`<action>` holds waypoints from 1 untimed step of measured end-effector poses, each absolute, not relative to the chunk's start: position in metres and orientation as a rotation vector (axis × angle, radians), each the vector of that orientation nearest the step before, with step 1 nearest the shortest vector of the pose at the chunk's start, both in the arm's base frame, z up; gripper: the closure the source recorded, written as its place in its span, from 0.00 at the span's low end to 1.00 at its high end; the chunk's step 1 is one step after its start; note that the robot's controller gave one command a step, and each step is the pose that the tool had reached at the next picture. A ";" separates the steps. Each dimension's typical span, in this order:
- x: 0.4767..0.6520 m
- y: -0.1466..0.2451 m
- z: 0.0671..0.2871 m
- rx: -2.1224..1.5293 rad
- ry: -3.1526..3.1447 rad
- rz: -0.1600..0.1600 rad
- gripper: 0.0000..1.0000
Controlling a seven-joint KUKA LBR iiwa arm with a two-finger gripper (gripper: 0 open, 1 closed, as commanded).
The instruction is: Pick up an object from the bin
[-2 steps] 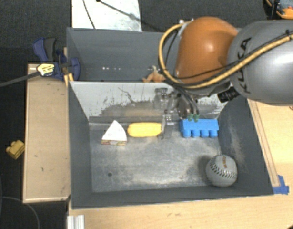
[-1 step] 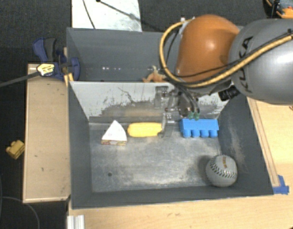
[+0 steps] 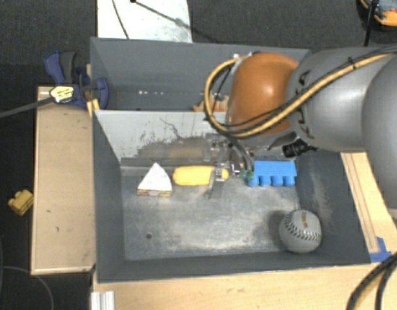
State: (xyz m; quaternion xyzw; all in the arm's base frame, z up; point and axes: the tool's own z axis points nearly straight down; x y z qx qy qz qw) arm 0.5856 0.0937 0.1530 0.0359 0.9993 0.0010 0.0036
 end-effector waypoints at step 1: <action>0.585 0.092 0.088 0.126 3.138 0.001 0.00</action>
Offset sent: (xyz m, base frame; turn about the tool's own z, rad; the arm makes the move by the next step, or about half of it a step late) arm 0.0041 0.0072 -0.0083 0.0694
